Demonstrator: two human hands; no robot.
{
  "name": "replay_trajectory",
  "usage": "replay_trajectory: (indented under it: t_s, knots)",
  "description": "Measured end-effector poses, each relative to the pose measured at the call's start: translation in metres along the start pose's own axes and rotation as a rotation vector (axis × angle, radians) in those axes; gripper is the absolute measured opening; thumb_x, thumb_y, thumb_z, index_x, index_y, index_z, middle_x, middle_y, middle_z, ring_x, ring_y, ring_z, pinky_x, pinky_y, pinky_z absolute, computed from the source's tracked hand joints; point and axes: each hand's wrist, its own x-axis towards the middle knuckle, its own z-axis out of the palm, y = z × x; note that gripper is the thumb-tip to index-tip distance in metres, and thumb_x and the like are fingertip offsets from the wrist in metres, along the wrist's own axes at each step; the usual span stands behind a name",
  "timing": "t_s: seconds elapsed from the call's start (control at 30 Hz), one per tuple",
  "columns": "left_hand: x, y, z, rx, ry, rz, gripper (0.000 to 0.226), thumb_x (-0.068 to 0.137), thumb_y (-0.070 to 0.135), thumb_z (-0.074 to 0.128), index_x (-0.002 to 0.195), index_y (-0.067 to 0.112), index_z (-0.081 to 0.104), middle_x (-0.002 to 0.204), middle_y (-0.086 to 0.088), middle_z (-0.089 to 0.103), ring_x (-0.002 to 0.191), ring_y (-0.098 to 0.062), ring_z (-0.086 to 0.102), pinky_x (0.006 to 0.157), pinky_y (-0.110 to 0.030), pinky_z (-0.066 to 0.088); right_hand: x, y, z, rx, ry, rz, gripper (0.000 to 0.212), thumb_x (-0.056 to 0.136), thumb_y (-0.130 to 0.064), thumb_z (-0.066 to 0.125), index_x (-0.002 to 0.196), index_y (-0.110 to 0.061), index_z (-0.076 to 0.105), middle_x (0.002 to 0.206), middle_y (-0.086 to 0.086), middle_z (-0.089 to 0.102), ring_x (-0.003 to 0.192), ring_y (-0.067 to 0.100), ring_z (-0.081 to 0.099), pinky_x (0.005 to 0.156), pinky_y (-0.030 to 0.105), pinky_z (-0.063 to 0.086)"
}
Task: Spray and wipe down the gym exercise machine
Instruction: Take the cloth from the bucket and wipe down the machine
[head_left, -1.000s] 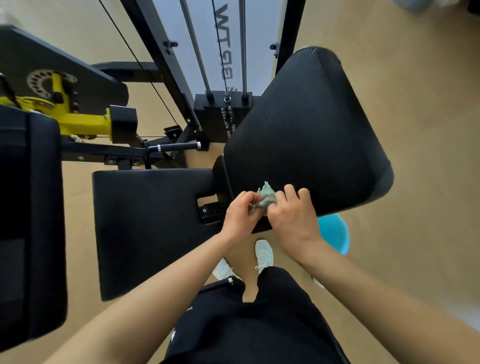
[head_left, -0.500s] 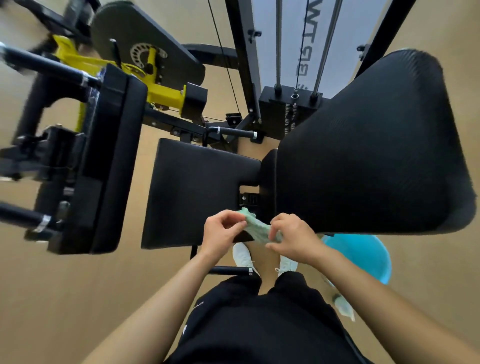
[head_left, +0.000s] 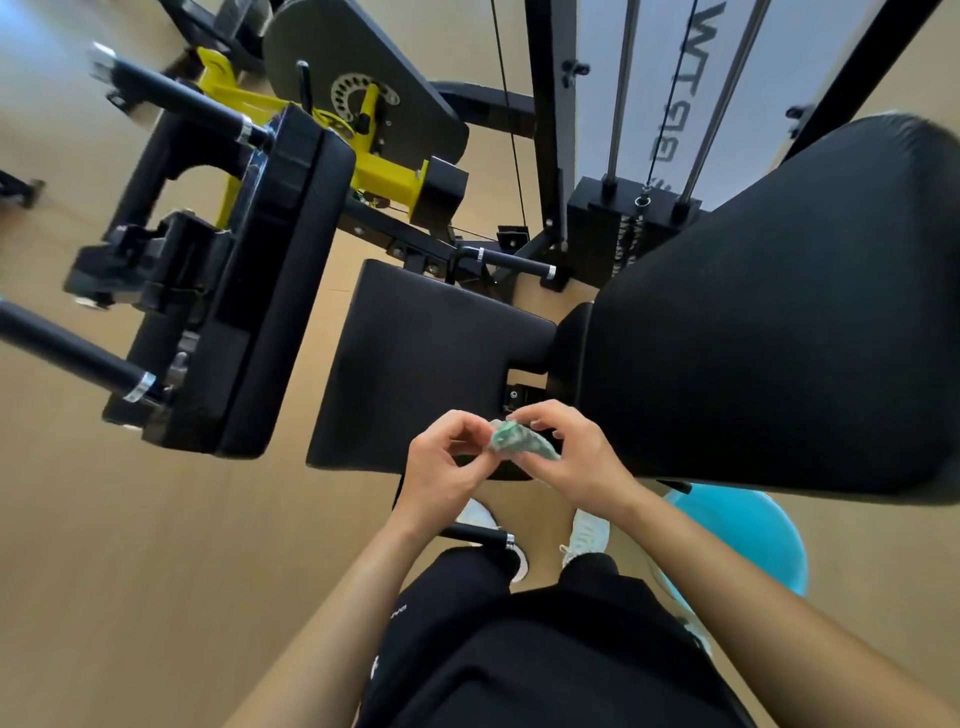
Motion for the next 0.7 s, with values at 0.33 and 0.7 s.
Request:
replay_trajectory:
  t_s: [0.33,0.7]
  knots:
    - [0.000,0.002,-0.022,-0.031,-0.102,0.033,0.021,0.087,0.008,0.080,0.083,0.006,0.059,0.118,0.000,0.075,0.121,-0.016,0.067,0.102,-0.041,0.054,0.004,0.000,0.006,-0.089,0.014,0.029,0.022,0.081,-0.034,0.086,0.079,-0.028,0.064,0.077,-0.002,0.062,0.071,0.012,0.055,0.063,0.028,0.049]
    - [0.026,-0.085,-0.057,0.317,0.027,-0.278,0.021,0.083,0.028,0.086,0.099,0.030,0.074,0.082,0.008,0.069,0.069,-0.008,0.059,0.064,-0.025,0.052,0.048,0.042,0.036,-0.215,-0.020,0.293,0.018,0.087,-0.020,0.080,0.081,-0.029,0.066,0.076,-0.005,0.060,0.069,0.011,0.055,0.069,0.036,0.056]
